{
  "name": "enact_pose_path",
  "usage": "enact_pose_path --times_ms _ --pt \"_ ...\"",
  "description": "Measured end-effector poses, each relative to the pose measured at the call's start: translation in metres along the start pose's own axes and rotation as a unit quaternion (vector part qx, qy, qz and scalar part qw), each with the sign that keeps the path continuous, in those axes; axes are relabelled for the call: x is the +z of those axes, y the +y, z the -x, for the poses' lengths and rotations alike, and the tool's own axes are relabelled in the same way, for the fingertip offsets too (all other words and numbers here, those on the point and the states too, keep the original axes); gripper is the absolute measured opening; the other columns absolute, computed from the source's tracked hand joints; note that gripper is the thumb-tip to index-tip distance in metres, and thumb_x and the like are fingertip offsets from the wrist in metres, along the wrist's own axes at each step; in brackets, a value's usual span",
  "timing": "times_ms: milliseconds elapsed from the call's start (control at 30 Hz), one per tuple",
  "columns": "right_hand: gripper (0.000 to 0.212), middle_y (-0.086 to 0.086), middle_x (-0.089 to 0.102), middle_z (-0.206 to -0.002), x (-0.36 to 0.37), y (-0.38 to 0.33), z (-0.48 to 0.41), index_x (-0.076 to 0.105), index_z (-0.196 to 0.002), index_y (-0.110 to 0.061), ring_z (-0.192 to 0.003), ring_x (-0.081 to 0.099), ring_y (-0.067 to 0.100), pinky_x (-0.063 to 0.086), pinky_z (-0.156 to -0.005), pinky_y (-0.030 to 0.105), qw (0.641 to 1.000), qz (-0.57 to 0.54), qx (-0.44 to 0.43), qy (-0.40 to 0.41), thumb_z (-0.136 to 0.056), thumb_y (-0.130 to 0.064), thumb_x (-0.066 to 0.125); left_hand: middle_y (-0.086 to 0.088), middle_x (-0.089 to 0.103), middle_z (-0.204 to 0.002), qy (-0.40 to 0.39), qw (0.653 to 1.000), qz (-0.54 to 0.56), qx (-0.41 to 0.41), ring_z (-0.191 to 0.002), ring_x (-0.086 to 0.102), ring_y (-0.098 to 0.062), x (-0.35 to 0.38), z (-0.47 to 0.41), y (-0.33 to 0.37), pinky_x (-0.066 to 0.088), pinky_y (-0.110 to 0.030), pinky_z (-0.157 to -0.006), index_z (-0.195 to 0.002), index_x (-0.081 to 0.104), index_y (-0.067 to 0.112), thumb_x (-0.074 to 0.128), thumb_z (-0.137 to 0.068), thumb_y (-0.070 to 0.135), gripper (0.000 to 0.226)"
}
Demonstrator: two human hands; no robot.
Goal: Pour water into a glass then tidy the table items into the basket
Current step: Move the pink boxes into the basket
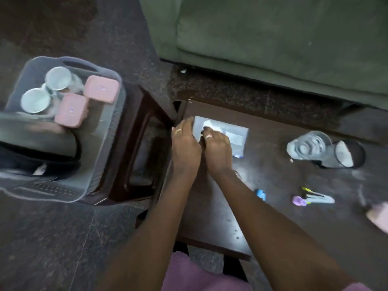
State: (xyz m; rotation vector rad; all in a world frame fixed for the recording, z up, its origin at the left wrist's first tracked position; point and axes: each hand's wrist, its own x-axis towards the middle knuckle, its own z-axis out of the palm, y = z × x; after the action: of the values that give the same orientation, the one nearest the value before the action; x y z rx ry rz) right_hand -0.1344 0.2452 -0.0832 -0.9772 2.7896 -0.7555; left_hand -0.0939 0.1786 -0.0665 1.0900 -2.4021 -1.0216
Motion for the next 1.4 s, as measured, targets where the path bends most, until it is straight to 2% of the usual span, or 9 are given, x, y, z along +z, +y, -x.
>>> enact_pose_path --times_ms 133,267,367,567,667,767,967,1167,1400 --pt "0.01 0.014 0.071 -0.076 -0.028 0.069 0.056 0.067 -0.076 -0.004 -0.067 0.067 0.032 0.052 -0.06 0.034 0.991 0.049 0.123 0.025 -0.067 -0.001 0.071 -0.015 0.057 -0.13 -0.126 0.991 0.017 0.03 -0.12 0.051 -0.028 0.063 0.053 0.051 0.038 -0.034 -0.104 -0.13 0.051 0.006 0.041 -0.087 -0.003 0.045" --pt "0.01 0.013 0.069 -0.07 -0.062 0.133 0.108 0.066 -0.072 -0.003 -0.065 0.065 0.033 0.05 -0.059 0.034 0.969 0.072 0.232 0.05 -0.065 0.0 0.072 -0.016 0.057 -0.13 -0.216 0.973 -0.018 0.076 -0.12 0.051 -0.029 0.118 0.102 0.088 0.037 -0.033 -0.104 -0.131 0.049 0.006 0.043 -0.087 -0.004 0.046" --pt "0.016 0.019 0.069 -0.076 -0.09 0.182 0.144 0.067 -0.077 -0.001 -0.074 0.063 0.037 0.049 -0.067 0.041 0.951 0.067 0.296 0.062 -0.078 -0.011 0.055 -0.019 0.057 -0.127 -0.273 0.954 -0.039 0.12 -0.119 0.051 -0.033 0.152 0.14 0.118 0.034 -0.034 -0.104 -0.128 0.051 0.002 0.046 -0.086 -0.003 0.043" --pt "0.023 0.025 0.064 -0.102 -0.14 0.273 0.203 0.069 -0.091 0.003 -0.093 0.058 0.043 0.046 -0.08 0.045 0.9 0.066 0.409 0.137 -0.07 -0.002 0.064 -0.021 0.051 -0.132 -0.382 0.889 -0.112 0.225 -0.122 0.046 -0.035 0.231 0.199 0.173 0.033 -0.037 -0.106 -0.128 0.049 0.001 0.049 -0.087 0.004 0.041" --pt "0.034 0.025 0.048 -0.13 -0.156 0.321 0.223 0.06 -0.114 -0.001 -0.118 0.043 0.043 0.032 -0.1 0.045 0.882 0.051 0.458 0.104 -0.082 -0.009 0.054 -0.016 0.05 -0.132 -0.41 0.854 -0.173 0.269 -0.12 0.046 -0.033 0.269 0.217 0.192 0.034 -0.036 -0.104 -0.126 0.049 0.005 0.053 -0.086 0.011 0.041" --pt "0.052 0.019 0.029 -0.148 -0.17 0.362 0.236 0.047 -0.13 -0.015 -0.133 0.027 0.041 0.026 -0.106 0.05 0.865 0.086 0.488 0.073 -0.079 -0.011 0.056 -0.013 0.05 -0.13 -0.405 0.839 -0.26 0.252 -0.12 0.047 -0.031 0.297 0.22 0.194 0.037 -0.038 -0.103 -0.126 0.045 0.009 0.059 -0.084 0.019 0.045" --pt "0.088 0.005 0.005 -0.157 -0.18 0.413 0.256 0.018 -0.144 -0.035 -0.142 -0.005 0.044 0.006 -0.108 0.069 0.839 0.097 0.53 -0.071 -0.072 -0.006 0.059 -0.013 0.042 -0.138 -0.383 0.803 -0.411 0.2 -0.123 0.044 -0.032 0.307 0.22 0.179 0.034 -0.041 -0.106 -0.131 0.036 0.008 0.061 -0.087 0.029 0.054" --pt "0.076 0.01 0.027 -0.143 -0.168 0.412 0.25 0.026 -0.14 -0.032 -0.122 0.032 0.041 0.04 -0.094 0.053 0.835 0.035 0.548 -0.01 -0.076 0.003 0.05 -0.015 0.047 -0.135 -0.406 0.78 -0.438 0.188 -0.126 0.045 -0.033 0.306 0.215 0.18 0.033 -0.042 -0.108 -0.13 0.036 0.005 0.057 -0.089 0.02 0.049" --pt "0.077 0.011 0.037 -0.14 -0.149 0.386 0.258 0.029 -0.142 -0.019 -0.119 0.037 0.039 0.037 -0.098 0.044 0.871 -0.015 0.49 0.014 -0.073 -0.007 0.06 -0.017 0.057 -0.123 -0.405 0.785 -0.403 0.241 -0.113 0.056 -0.032 0.298 0.208 0.175 0.046 -0.039 -0.094 -0.127 0.044 0.001 0.052 -0.09 0.008 0.039"
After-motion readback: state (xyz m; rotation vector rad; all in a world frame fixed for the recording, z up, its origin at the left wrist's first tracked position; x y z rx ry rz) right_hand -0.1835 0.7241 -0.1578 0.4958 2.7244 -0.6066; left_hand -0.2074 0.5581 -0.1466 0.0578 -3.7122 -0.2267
